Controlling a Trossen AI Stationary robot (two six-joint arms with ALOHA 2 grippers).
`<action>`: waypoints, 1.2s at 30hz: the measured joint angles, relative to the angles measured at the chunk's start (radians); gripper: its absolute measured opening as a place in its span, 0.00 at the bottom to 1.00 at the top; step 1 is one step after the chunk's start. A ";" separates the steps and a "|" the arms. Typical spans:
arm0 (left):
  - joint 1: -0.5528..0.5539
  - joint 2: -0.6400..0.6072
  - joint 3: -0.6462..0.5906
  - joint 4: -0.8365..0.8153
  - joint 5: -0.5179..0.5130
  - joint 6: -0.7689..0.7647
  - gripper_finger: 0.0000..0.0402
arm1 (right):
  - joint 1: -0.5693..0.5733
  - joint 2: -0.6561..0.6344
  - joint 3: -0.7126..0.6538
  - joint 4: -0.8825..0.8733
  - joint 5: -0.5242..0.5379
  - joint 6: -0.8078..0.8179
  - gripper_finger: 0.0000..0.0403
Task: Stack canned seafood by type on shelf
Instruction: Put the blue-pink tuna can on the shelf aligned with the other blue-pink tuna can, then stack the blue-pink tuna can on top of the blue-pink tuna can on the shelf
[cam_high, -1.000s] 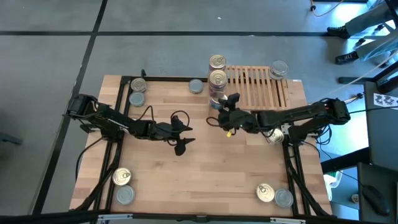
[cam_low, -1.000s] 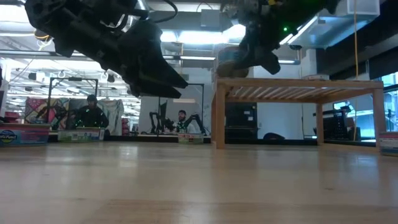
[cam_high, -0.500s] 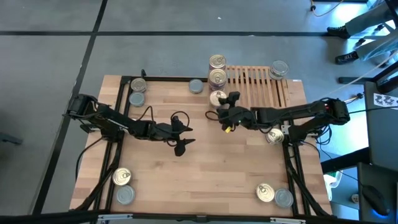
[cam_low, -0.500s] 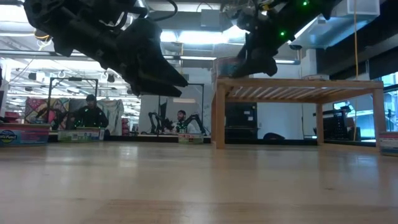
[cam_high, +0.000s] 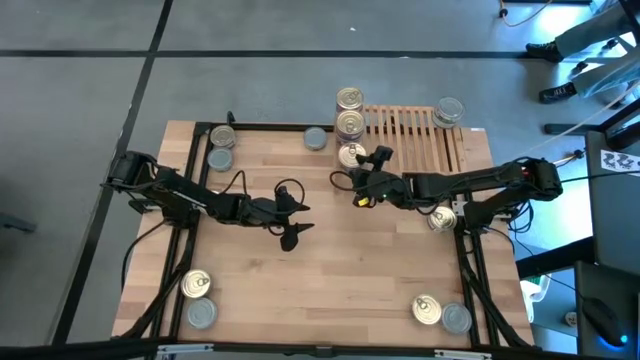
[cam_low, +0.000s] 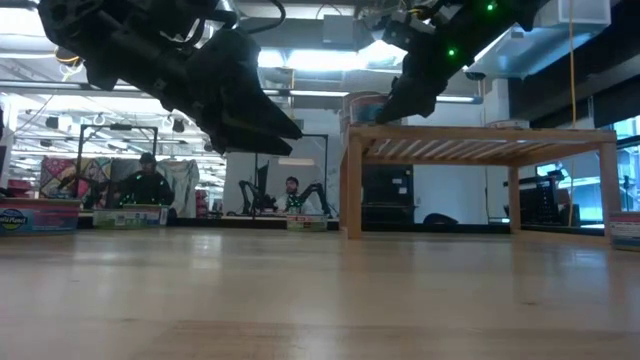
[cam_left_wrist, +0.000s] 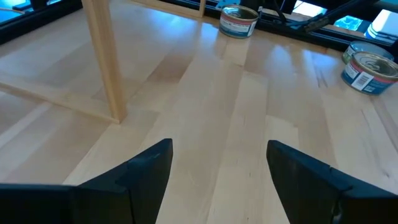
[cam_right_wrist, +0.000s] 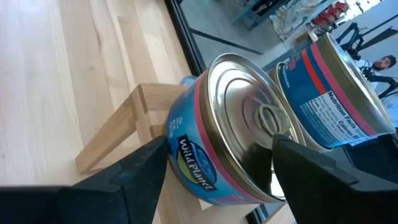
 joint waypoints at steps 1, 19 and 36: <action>0.000 0.000 0.000 0.000 0.000 0.000 0.65 | 0.000 0.001 0.000 0.002 -0.001 -0.001 0.69; 0.000 0.000 0.000 0.000 0.000 0.001 0.65 | 0.396 -0.214 -0.050 -0.188 -0.258 0.254 0.70; -0.028 -0.048 0.422 -1.343 -0.001 -0.351 0.65 | 0.483 0.039 -0.474 0.511 -0.270 0.416 0.70</action>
